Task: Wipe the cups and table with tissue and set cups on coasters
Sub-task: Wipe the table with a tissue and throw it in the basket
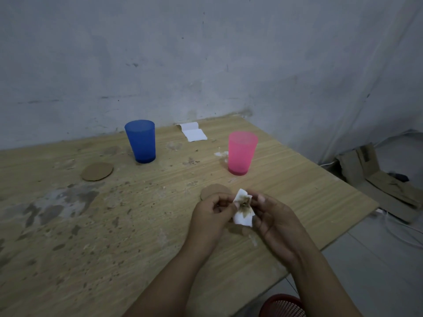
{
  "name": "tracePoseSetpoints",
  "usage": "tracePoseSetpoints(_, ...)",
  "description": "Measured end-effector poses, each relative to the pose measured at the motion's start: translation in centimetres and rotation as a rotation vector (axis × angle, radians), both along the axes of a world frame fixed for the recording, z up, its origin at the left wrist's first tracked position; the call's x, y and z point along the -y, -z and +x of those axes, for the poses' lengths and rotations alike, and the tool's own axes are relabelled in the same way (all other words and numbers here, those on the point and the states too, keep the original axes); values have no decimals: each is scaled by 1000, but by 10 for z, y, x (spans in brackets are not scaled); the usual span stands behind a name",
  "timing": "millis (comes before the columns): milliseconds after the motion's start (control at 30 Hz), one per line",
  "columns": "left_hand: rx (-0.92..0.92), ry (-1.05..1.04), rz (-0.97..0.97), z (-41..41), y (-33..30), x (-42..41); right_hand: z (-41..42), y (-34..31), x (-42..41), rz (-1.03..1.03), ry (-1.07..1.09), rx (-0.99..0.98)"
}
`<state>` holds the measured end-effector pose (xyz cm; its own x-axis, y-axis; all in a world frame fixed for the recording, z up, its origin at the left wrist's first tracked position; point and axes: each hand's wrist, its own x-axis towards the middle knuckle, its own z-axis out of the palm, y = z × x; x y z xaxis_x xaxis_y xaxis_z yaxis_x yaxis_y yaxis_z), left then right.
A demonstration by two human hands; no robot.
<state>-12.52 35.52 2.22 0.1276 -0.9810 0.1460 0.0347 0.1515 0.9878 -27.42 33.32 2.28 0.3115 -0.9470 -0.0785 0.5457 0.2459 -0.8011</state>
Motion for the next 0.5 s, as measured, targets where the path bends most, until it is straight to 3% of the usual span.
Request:
tracePoseSetpoints(400,-235,71,43,1,1,1,4,7,-5,-118,79,-168)
tracePoseSetpoints(500,-201,75,18,0,1,0,5,8,-7,-195,60,-209)
